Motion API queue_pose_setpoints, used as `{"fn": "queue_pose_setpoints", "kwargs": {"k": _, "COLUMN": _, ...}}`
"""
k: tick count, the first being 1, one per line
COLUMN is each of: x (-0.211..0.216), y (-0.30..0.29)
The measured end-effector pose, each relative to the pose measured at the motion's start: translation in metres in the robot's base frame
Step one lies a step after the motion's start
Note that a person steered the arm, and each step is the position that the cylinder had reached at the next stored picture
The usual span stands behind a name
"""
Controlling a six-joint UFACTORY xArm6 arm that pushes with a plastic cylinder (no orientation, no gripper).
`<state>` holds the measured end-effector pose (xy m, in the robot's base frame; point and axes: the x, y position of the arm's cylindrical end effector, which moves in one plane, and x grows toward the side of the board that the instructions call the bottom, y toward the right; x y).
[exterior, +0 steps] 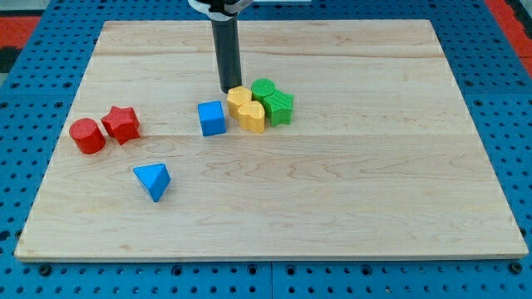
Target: Move blue cube closer to yellow blocks
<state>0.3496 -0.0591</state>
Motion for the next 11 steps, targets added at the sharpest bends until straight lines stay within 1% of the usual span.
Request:
{"fn": "queue_pose_setpoints", "kwargs": {"k": 1, "x": -0.018, "y": -0.054}}
{"fn": "queue_pose_setpoints", "kwargs": {"k": 3, "x": -0.038, "y": -0.136}}
{"fn": "queue_pose_setpoints", "kwargs": {"k": 4, "x": -0.035, "y": -0.109}}
{"fn": "queue_pose_setpoints", "kwargs": {"k": 5, "x": -0.013, "y": -0.096}}
{"fn": "queue_pose_setpoints", "kwargs": {"k": 6, "x": -0.007, "y": -0.096}}
{"fn": "queue_pose_setpoints", "kwargs": {"k": 7, "x": -0.003, "y": -0.071}}
{"fn": "queue_pose_setpoints", "kwargs": {"k": 8, "x": 0.018, "y": -0.058}}
{"fn": "queue_pose_setpoints", "kwargs": {"k": 9, "x": 0.04, "y": -0.061}}
{"fn": "queue_pose_setpoints", "kwargs": {"k": 10, "x": 0.051, "y": -0.034}}
{"fn": "queue_pose_setpoints", "kwargs": {"k": 11, "x": 0.046, "y": -0.032}}
